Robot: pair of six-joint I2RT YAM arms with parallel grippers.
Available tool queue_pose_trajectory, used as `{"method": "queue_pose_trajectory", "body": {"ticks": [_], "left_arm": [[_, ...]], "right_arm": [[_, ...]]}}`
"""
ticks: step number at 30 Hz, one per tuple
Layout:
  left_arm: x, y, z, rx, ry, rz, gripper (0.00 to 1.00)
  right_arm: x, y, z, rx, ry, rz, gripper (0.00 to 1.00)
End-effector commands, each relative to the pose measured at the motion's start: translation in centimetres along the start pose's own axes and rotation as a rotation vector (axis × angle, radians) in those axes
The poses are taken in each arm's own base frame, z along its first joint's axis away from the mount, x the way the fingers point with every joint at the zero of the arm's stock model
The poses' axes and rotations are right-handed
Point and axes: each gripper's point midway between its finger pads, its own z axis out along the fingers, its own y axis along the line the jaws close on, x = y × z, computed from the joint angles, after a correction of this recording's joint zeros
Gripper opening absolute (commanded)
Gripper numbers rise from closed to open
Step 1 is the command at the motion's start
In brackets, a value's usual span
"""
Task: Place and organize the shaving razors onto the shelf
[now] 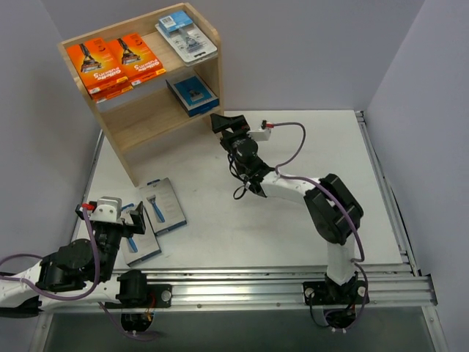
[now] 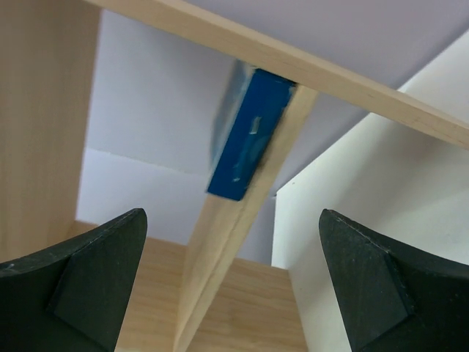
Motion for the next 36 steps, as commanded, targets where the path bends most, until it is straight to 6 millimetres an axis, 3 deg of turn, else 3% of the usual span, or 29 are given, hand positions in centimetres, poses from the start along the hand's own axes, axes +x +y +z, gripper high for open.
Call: {"method": "queue_pose_trajectory", "body": {"ticks": [1, 5, 7, 9, 10, 11, 13, 19, 25, 26, 28, 36], "left_arm": [[-0.7, 0.7, -0.1, -0.006, -0.006, -0.043, 0.94], [-0.7, 0.7, -0.1, -0.002, -0.007, -0.040, 0.94], [-0.7, 0.6, -0.1, 0.000, -0.008, -0.039, 0.94], [-0.7, 0.6, -0.1, 0.000, -0.008, -0.037, 0.94], [-0.7, 0.6, -0.1, -0.001, -0.009, -0.039, 0.94], [-0.7, 0.7, -0.1, -0.002, -0.009, -0.042, 0.94], [-0.8, 0.8, -0.1, -0.005, -0.010, -0.048, 0.94], [-0.8, 1.4, -0.1, -0.024, -0.013, -0.058, 0.94], [-0.8, 0.8, 0.0, -0.028, -0.008, -0.020, 0.94], [-0.8, 0.7, 0.0, -0.028, -0.007, -0.012, 0.94], [-0.8, 0.7, 0.0, -0.028, -0.006, -0.008, 0.94], [-0.8, 0.9, 0.0, -0.026, -0.010, -0.026, 0.94]], "right_arm": [[-2.8, 5.3, -2.2, -0.138, -0.008, -0.021, 1.00], [1.0, 4.8, -4.0, -0.160, 0.196, -0.113, 1.00], [4.5, 3.3, -5.5, -0.135, 0.352, -0.221, 1.00], [7.7, 3.3, -7.4, -0.143, 0.451, -0.311, 1.00], [9.2, 1.2, -8.2, -0.098, 0.513, -0.407, 1.00], [10.4, 1.3, -8.7, -0.106, 0.553, -0.444, 1.00], [13.5, -1.1, -10.9, -0.072, 0.671, -0.570, 1.00], [20.3, -4.1, -14.5, -0.048, 0.843, -0.807, 1.00], [23.7, -6.9, -16.0, -0.032, 0.936, -0.913, 1.00], [24.2, -6.3, -16.2, -0.042, 0.932, -0.933, 1.00], [24.1, -7.4, -16.3, -0.007, 0.923, -1.010, 1.00], [25.5, -7.8, -17.8, 0.026, 0.878, -1.191, 1.00]]}}
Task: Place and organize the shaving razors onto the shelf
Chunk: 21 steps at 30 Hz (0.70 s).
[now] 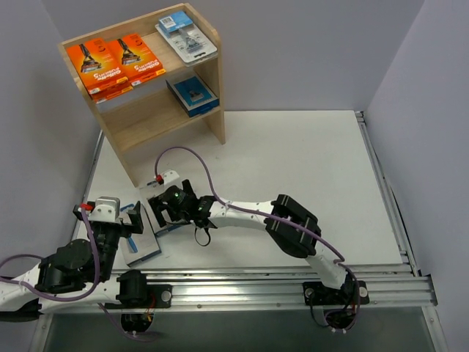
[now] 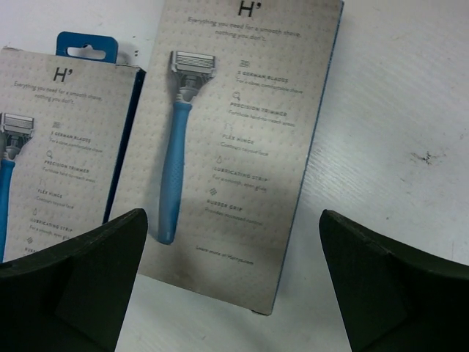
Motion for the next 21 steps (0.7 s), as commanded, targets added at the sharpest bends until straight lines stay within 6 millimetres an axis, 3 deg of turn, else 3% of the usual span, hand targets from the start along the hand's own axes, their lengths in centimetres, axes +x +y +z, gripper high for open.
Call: {"method": "queue_pose_trajectory", "body": {"ticks": [1, 12, 13, 17, 21], "left_arm": [[-0.8, 0.2, 0.0, 0.001, -0.009, -0.038, 0.94], [-0.9, 1.9, -0.2, -0.040, -0.015, -0.109, 0.94], [-0.9, 2.0, -0.2, -0.040, -0.015, -0.109, 0.94], [-0.9, 1.4, -0.1, -0.031, -0.013, -0.087, 0.94], [-0.9, 0.9, 0.0, -0.023, -0.009, -0.059, 0.94]], "right_arm": [[-0.8, 0.7, -0.5, 0.084, -0.035, -0.102, 1.00], [0.6, 3.0, 1.2, 0.079, -0.022, -0.147, 1.00], [0.1, 3.3, 1.3, 0.074, -0.031, -0.145, 1.00], [0.2, 3.3, 2.0, 0.092, -0.019, -0.169, 1.00], [1.7, 1.5, 3.1, 0.195, 0.027, -0.215, 1.00]]}}
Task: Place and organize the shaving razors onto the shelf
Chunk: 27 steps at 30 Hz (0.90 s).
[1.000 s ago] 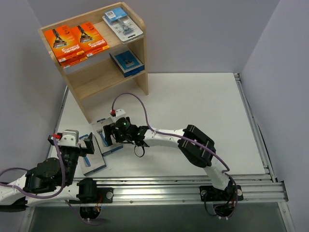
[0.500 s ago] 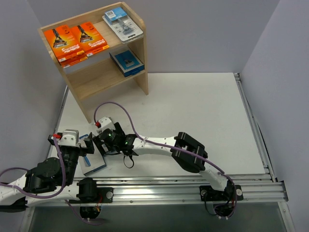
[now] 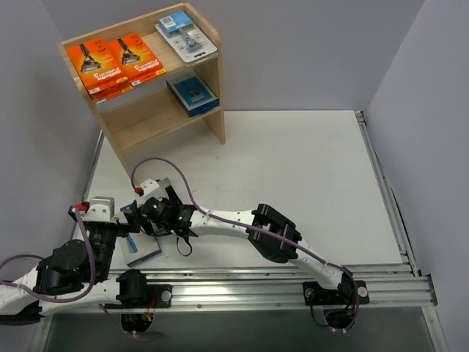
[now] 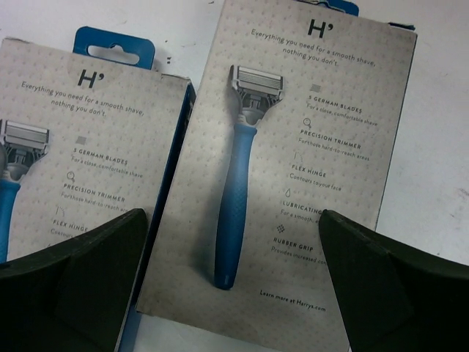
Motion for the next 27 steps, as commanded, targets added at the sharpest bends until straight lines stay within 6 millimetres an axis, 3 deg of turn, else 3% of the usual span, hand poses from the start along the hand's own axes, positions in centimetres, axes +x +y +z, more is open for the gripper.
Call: {"method": "queue_pose_trajectory", "body": {"ticks": [1, 10, 16, 18, 19, 22, 27], "left_arm": [[-1.0, -0.3, 0.0, 0.011, -0.007, -0.027, 0.94], [-0.9, -0.4, 0.0, 0.021, -0.008, -0.027, 0.94], [-1.0, -0.5, 0.0, 0.023, -0.008, -0.027, 0.94], [-1.0, -0.5, 0.0, 0.025, -0.008, -0.025, 0.94], [-1.0, -0.5, 0.0, 0.025, -0.008, -0.025, 0.94], [-1.0, -0.6, 0.1, 0.026, -0.007, -0.019, 0.94], [-1.0, -1.0, 0.1, 0.028, -0.004, -0.003, 0.94]], "right_arm": [[2.0, -2.3, 0.6, 0.128, 0.067, -0.077, 1.00], [6.9, -7.5, -0.4, 0.369, 0.177, -0.226, 1.00], [9.7, -10.8, -1.5, 0.431, 0.243, -0.230, 1.00], [9.6, -11.3, -2.1, 0.431, 0.236, -0.202, 1.00], [10.5, -12.1, -2.4, 0.437, 0.250, -0.196, 1.00], [9.8, -12.9, -3.4, 0.436, 0.234, -0.148, 1.00], [9.6, -16.7, -5.6, 0.447, 0.237, -0.034, 1.00]]}}
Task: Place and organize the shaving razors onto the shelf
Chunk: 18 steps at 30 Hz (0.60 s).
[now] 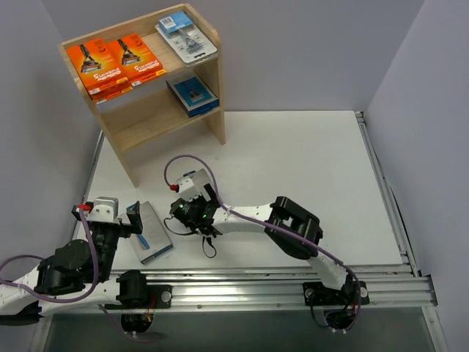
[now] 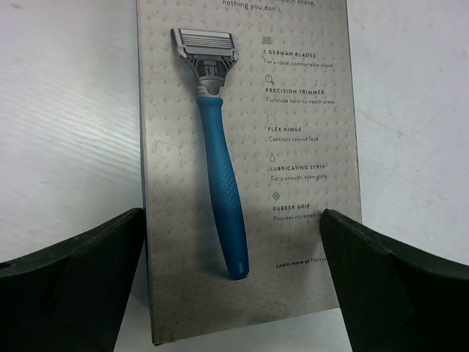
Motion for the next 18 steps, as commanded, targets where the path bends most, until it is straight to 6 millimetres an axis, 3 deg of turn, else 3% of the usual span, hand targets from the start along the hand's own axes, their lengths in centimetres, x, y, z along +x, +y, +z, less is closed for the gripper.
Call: {"method": "queue_pose_trajectory", "body": {"ticks": [1, 2, 5, 6, 14, 15, 16, 17, 18], "left_arm": [[-0.9, -0.2, 0.1, 0.001, -0.003, -0.017, 0.94], [-0.9, -0.3, 0.1, 0.003, -0.003, -0.014, 0.94], [-0.9, -0.4, 0.1, 0.005, -0.001, -0.007, 0.94], [-0.9, -0.5, 0.1, 0.006, -0.001, -0.002, 0.94], [-1.2, -1.8, 0.3, 0.038, 0.003, 0.035, 0.94], [-1.5, -2.0, 0.3, 0.042, 0.002, 0.034, 0.94], [-1.6, -2.1, 0.3, 0.046, 0.003, 0.038, 0.94], [-1.7, -2.2, 0.3, 0.049, 0.003, 0.038, 0.94], [-1.8, -2.5, 0.4, 0.053, 0.004, 0.044, 0.94]], "right_arm": [[3.7, -4.2, -0.2, 0.005, 0.146, 0.041, 1.00], [5.3, -5.3, -0.2, 0.006, 0.176, 0.039, 1.00], [5.0, -7.3, -0.7, -0.020, 0.175, 0.114, 1.00], [6.1, -8.3, -0.8, -0.015, 0.197, 0.119, 1.00], [4.7, -11.2, -2.8, -0.084, 0.156, 0.300, 1.00], [4.7, -12.7, -2.6, -0.080, 0.151, 0.363, 1.00], [5.6, -12.1, -2.7, -0.109, 0.166, 0.376, 1.00], [4.9, -13.7, -2.5, -0.117, 0.147, 0.448, 0.99], [5.0, -13.7, -2.7, -0.171, 0.156, 0.511, 0.98]]}}
